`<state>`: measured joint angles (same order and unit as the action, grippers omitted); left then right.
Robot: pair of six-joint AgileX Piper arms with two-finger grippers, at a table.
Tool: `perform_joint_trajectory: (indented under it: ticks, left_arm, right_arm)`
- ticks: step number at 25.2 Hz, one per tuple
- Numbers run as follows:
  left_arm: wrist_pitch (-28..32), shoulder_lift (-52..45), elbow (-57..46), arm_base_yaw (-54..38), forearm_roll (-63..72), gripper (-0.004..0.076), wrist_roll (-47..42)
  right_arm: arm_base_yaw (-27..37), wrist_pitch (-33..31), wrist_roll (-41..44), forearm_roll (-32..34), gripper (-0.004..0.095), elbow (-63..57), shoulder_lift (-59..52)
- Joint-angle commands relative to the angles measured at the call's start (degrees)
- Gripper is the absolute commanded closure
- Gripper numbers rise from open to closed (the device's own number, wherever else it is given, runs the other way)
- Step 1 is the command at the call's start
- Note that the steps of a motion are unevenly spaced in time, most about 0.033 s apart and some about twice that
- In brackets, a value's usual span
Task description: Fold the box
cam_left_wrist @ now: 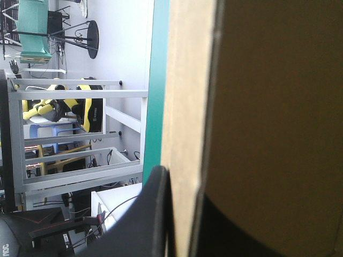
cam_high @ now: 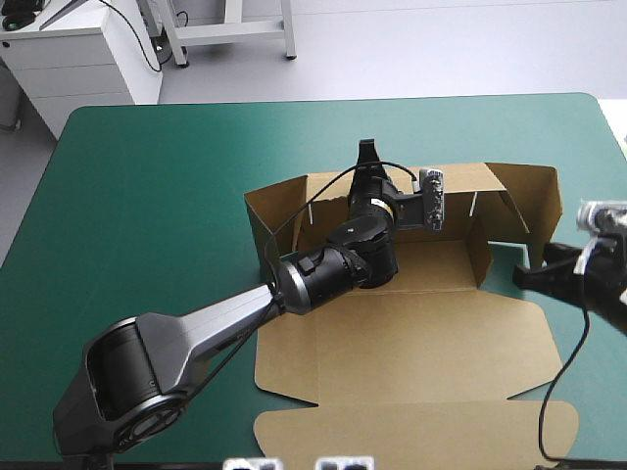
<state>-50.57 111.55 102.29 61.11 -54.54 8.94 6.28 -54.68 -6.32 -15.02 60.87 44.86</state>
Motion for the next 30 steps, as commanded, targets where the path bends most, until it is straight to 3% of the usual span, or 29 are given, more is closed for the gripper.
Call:
perform_joint_trajectory:
  ticks: [1, 12, 17, 30]
  left_arm:
    - [0.9, -3.5, 1.2, 0.8, -1.0, 0.0732, -1.5]
    - [0.9, -3.5, 1.2, 0.8, -0.8, 0.0732, -1.3]
    - [0.9, -3.5, 1.2, 0.8, -1.0, 0.0732, -1.3]
    - [0.3, -3.5, 1.2, 0.8, -1.0, 0.0732, -1.3]
  right_arm:
    - [-0.2, 3.7, -0.9, -0.8, 0.0913, 8.6, 7.1]
    - [-0.1, 0.0, -3.7, -0.8, 0.0913, 35.5, 39.0]
    - [-0.1, -6.1, -4.4, -0.8, 0.0913, 44.1, 49.6]
    - [2.1, -17.0, -6.0, -0.3, 0.0913, 47.0, 54.2]
